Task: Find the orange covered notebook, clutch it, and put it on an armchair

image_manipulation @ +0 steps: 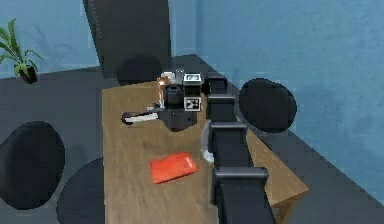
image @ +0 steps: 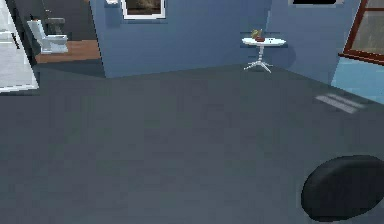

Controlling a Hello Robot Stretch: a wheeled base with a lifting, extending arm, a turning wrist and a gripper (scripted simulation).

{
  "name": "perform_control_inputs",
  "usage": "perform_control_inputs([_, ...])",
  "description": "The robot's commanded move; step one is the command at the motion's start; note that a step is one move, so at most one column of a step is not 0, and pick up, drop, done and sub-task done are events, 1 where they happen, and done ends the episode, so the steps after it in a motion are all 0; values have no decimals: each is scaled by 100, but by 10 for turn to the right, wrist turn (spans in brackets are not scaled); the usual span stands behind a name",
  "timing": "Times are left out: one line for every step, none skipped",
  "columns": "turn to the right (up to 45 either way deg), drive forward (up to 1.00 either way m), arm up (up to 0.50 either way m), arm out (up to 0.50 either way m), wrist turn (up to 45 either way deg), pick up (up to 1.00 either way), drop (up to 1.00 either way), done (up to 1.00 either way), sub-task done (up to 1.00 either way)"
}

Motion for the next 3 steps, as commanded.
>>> perform_control_inputs([0,0,-30,0,0,0,0,0,0])
perform_control_inputs([0,0,0,0,0,100,0,0,0])
perform_control_inputs([0,0,10,0,0,0,0,0,0])
